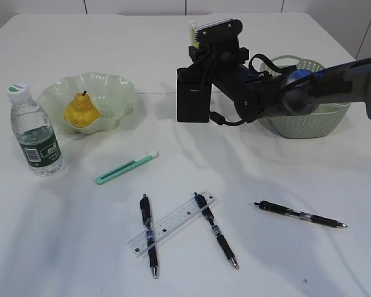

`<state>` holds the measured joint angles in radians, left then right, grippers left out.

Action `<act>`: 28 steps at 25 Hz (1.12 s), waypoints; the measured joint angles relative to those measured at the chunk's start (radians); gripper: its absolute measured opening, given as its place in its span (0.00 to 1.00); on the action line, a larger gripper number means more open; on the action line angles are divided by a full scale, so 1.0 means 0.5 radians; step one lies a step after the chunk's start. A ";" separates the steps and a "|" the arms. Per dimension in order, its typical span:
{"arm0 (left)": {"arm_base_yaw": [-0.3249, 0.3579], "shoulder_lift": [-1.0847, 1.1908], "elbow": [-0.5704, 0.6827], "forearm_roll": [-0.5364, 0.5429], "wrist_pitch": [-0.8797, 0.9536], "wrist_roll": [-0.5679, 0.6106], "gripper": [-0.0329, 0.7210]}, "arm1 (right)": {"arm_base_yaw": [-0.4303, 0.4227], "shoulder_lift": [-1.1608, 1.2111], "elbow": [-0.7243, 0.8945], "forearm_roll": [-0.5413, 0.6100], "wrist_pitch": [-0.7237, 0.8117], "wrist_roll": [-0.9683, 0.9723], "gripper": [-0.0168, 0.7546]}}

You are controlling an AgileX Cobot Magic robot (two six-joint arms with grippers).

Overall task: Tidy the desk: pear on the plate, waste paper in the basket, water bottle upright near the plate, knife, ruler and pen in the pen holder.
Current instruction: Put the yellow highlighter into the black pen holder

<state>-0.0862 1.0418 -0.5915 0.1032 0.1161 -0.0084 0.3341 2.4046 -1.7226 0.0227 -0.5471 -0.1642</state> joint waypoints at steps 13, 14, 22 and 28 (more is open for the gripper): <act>0.000 0.000 0.000 -0.008 0.000 0.000 0.59 | 0.000 0.000 0.000 0.000 0.128 0.000 0.18; 0.000 0.000 0.000 -0.008 0.000 0.000 0.59 | 0.000 0.000 0.000 0.000 0.128 0.000 0.18; 0.000 0.000 0.000 -0.008 0.000 0.000 0.59 | 0.000 0.000 0.000 0.000 0.133 0.004 0.20; 0.000 0.000 0.000 -0.011 0.000 0.000 0.59 | 0.000 0.000 0.000 0.012 0.136 0.004 0.24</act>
<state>-0.0862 1.0418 -0.5915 0.0976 0.1161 -0.0084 0.3341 2.4046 -1.7226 0.0285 -0.4791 -0.1623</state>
